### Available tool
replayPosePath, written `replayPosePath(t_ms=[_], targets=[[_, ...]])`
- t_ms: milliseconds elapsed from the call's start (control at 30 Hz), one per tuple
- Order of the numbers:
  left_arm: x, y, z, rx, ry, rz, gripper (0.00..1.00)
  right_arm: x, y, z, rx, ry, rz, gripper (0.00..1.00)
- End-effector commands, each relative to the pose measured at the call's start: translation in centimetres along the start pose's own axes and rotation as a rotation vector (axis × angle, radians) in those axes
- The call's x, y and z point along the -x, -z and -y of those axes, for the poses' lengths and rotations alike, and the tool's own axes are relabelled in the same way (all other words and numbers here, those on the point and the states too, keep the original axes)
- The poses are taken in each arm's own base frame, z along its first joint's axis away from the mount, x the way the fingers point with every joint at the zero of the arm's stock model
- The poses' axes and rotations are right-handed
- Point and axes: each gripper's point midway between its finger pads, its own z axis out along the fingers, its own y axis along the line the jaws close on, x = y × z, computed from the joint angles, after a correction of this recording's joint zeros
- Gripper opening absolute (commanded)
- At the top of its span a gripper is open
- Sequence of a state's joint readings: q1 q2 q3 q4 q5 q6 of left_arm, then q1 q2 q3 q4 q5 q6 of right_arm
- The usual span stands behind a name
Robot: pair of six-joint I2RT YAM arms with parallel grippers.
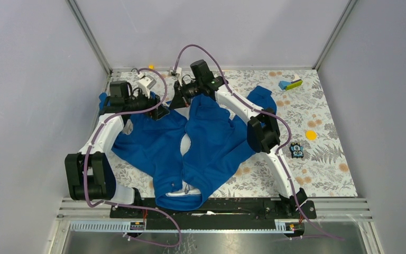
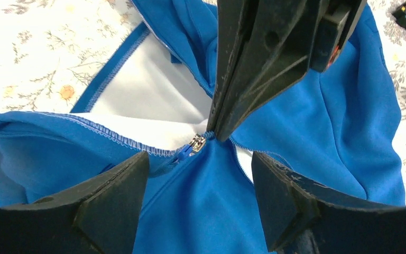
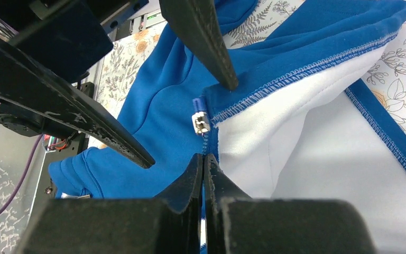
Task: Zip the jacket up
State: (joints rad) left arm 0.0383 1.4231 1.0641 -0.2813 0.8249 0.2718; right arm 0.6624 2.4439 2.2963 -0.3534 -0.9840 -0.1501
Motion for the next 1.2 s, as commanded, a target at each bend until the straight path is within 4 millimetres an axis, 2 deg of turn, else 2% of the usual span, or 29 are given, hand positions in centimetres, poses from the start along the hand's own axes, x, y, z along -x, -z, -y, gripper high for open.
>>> replayPosePath(t_ms=[0, 67, 100, 267, 400, 533, 700, 867, 1033, 1167], targets=[[0.6, 0.1, 0.2, 0.003, -0.076, 0.027, 0.71, 1.3, 0.4, -0.9, 0.040, 0.033, 0.028, 0.00], [0.2, -0.1, -0.3, 0.024, -0.070, 0.018, 0.62, 1.4, 0.4, -1.0, 0.040, 0.034, 0.028, 0.00], [0.0, -0.2, -0.4, 0.029, -0.067, 0.015, 0.61, 1.4, 0.5, -0.9, 0.039, 0.034, 0.029, 0.00], [-0.5, -0.7, -1.1, 0.053, -0.050, 0.013, 0.60, 1.4, 0.4, -0.9, 0.035, 0.034, 0.029, 0.00], [-0.6, -1.1, -1.4, 0.058, -0.036, 0.022, 0.56, 1.4, 0.4, -0.8, 0.034, 0.033, 0.029, 0.00], [-0.9, -1.4, -2.0, 0.087, -0.014, 0.024, 0.59, 1.4, 0.4, -0.8, 0.035, 0.032, 0.030, 0.00], [-0.8, -1.2, -3.2, 0.162, -0.021, 0.031, 0.51, 1.6, 0.4, -0.9, 0.036, 0.035, 0.039, 0.00], [-0.4, -1.3, -3.0, 0.151, -0.028, 0.066, 0.46, 1.5, 0.4, -0.8, 0.036, 0.030, 0.041, 0.00], [-0.1, -1.5, -2.7, 0.126, -0.027, 0.077, 0.39, 1.4, 0.3, -0.6, 0.027, 0.031, 0.039, 0.00], [0.0, -1.5, -2.7, 0.123, -0.024, 0.080, 0.24, 1.4, 0.3, -0.4, 0.018, 0.029, 0.039, 0.00]])
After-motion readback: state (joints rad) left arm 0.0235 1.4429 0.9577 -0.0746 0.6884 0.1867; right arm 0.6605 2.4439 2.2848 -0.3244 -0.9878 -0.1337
